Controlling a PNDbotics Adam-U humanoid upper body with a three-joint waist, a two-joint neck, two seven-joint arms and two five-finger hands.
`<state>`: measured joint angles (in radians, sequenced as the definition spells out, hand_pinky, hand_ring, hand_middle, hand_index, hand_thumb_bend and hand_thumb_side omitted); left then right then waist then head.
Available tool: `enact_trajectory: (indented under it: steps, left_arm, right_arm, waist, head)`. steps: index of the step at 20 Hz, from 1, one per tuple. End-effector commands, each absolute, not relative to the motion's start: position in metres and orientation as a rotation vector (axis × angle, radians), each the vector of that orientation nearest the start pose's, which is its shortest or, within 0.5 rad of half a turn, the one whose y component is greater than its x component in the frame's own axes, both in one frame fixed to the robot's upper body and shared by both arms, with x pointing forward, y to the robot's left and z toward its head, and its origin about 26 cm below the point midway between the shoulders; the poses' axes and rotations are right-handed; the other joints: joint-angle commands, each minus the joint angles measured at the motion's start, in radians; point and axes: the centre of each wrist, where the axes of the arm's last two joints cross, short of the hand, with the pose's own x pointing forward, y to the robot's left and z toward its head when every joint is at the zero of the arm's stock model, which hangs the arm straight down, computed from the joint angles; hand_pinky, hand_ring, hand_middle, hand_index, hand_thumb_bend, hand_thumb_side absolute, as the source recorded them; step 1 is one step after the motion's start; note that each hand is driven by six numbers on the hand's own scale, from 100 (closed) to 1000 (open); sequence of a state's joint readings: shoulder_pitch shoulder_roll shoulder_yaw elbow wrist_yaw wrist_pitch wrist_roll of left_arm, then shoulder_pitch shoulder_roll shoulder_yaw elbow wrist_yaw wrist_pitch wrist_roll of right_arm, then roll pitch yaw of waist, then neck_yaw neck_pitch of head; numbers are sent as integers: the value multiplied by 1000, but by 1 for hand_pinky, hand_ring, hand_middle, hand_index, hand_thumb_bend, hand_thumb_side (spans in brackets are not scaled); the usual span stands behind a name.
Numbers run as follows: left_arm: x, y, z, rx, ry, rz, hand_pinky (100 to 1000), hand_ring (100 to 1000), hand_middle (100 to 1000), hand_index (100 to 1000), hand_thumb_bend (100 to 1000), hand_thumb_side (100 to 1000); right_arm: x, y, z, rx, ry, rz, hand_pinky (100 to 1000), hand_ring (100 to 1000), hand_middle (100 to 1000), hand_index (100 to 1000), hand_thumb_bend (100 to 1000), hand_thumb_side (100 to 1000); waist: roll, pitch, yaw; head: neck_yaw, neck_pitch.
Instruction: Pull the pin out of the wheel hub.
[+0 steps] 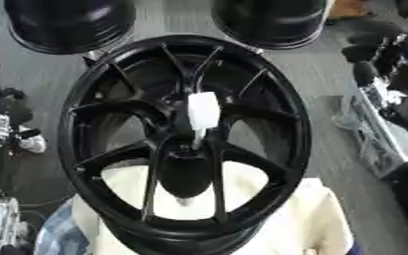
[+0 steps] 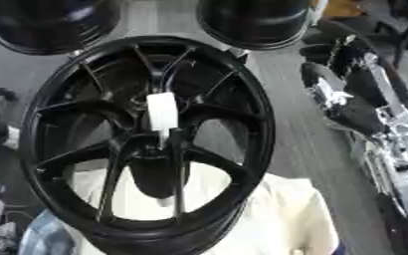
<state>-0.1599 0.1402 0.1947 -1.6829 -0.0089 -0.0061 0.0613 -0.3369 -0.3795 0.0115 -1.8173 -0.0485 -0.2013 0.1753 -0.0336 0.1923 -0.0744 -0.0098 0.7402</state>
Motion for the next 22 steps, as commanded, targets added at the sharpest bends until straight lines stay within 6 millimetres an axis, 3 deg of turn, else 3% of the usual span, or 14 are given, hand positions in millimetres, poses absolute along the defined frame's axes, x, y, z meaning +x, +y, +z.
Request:
enact_trajectory:
  steps: [1,8,12,14,16,17,22]
  left_arm:
    - [310,311,83,291,-1880,47,691,803,703,800,324,824]
    - [310,309,82,280,-1874,33,691,803,703,800,324,824]
    - [310,309,82,281,-1875,34,691,803,703,800,324,824]
    - [310,308,81,275,-1872,25,691,802,704,800,323,825]
    - [311,306,81,264,-1872,13,691,802,704,801,313,822]
    - [311,306,80,262,-1870,11,691,802,704,801,323,826]
    - [310,308,80,272,-1867,20,691,801,704,801,323,826]
  right_arm:
    - [329,-276,203,-80,-2310,769,811,775,761,903,269,421]
    - [346,-252,247,-74,-2254,1159,808,776,764,906,284,436]
    - [353,-250,250,-61,-2238,1191,808,776,764,906,284,436]
    - [354,-247,255,-72,-2228,1241,817,805,808,921,334,479]
    - [360,-238,258,-83,-2186,1336,826,825,845,931,405,421]
    - [365,-232,258,-84,-2163,1380,827,827,851,931,399,451]
    - [387,-192,252,-65,-2020,1599,829,828,853,924,425,438]
  waist:
    - [-2,-24,2]
    - [-7,-32,14]
    - [-6,-31,12]
    - [-7,-33,28]
    - [-10,-34,50]
    - [-11,-34,53]
    - [-11,-36,43]
  head:
    - [-3,4]
    - [-17,9]
    - [-14,8]
    - [-28,10]
    - [-41,12]
    - [-42,12]
    - [-29,10]
